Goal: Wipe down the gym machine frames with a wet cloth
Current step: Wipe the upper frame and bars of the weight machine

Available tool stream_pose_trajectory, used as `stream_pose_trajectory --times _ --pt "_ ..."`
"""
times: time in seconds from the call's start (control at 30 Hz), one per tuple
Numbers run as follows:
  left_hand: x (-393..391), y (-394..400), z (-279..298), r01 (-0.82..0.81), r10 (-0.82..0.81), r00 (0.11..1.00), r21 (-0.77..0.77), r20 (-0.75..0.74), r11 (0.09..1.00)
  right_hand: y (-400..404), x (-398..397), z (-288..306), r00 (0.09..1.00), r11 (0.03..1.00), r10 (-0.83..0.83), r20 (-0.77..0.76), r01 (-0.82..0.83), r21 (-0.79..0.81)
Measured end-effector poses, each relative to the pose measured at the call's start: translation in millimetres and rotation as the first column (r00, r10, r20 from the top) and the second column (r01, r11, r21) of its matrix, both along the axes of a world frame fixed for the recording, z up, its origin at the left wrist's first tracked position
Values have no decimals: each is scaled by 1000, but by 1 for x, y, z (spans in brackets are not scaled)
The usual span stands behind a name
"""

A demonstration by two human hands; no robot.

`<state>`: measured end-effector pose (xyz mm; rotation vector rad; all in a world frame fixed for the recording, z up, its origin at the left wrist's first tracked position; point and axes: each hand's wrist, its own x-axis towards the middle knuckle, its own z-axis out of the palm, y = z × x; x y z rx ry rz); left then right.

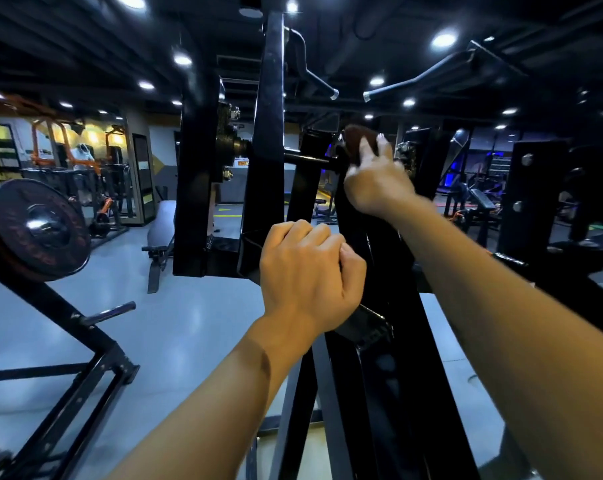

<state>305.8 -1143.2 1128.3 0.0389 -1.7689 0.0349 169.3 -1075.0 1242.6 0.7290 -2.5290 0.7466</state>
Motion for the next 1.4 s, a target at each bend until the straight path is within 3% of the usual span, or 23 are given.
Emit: stream_pose_trajectory --times 0.13,0.5,0.7,0.83,1.17,1.4 --pt "-1 0 0 5 -5 1000 -2 4 1000 19 20 -23 998 998 -42 -42 43 42" --pt "-2 -4 1 42 -42 999 -13 -16 999 -28 -40 51 998 1000 15 59 -15 3" --pt "0 1 0 17 -17 1000 16 -11 1000 6 17 -13 999 999 -4 -50 6 39" --pt "0 1 5 21 -20 999 21 -26 1000 39 38 -46 999 999 51 -7 -51 -3" --pt "-5 -4 -2 40 -41 997 -15 -59 999 -18 -33 36 998 998 31 47 -29 -53" --pt "-5 -8 -1 33 -35 998 -31 -58 999 -14 -21 22 999 998 32 16 -31 -54"
